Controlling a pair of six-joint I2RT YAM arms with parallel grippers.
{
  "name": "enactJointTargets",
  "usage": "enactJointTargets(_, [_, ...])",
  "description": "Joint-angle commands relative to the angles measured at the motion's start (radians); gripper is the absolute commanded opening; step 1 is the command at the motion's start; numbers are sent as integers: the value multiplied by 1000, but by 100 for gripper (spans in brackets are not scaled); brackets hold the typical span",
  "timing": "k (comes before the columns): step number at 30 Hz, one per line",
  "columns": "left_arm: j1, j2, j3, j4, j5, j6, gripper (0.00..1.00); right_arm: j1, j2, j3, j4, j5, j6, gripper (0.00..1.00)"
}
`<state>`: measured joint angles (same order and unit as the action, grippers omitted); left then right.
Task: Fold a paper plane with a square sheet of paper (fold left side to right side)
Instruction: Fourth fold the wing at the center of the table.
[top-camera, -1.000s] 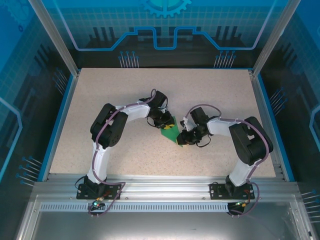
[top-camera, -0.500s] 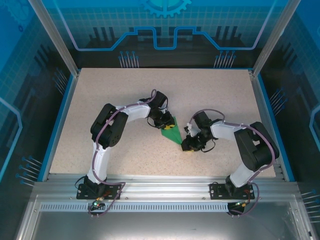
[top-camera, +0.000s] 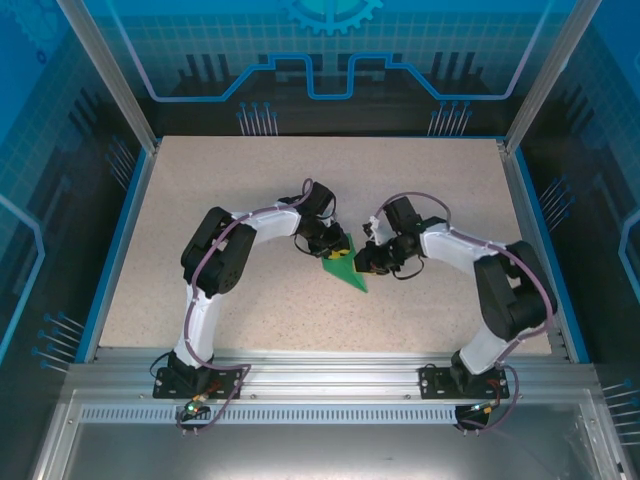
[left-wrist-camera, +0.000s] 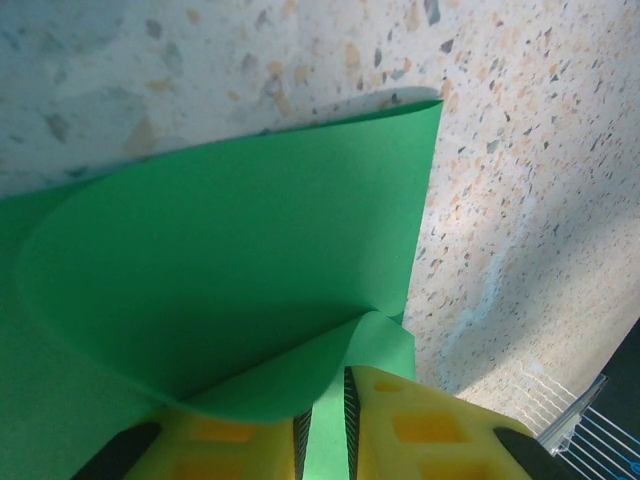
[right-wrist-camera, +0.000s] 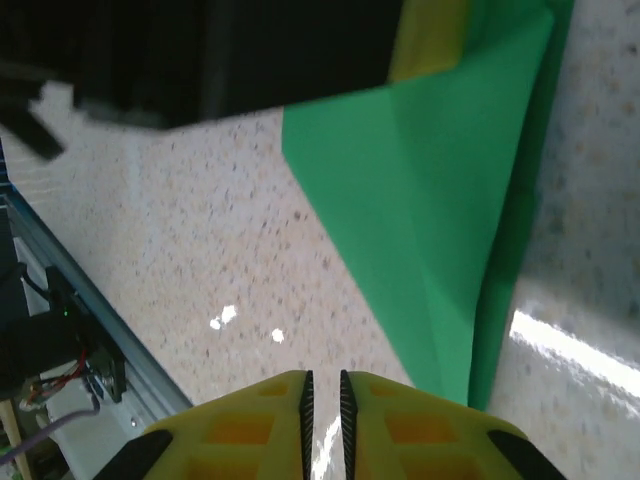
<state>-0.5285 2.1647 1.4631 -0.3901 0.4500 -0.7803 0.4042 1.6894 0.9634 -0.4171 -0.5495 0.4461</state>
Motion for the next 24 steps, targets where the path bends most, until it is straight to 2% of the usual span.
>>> enactJointTargets(1, [0,35,-44,-75,-70,4,23,19,82,35,34,18,41,17])
enactJointTargets(6, [2,29,-43,-78,-69,6,23,27,157,39,-9,57,36,15])
enactJointTargets(16, [54,26,-15,-107,-77,55,24,28,183,-20,-150,222,33,12])
enactJointTargets(24, [135,65,50,-140,-85,121,24,29,183,-55,-159,236,44,10])
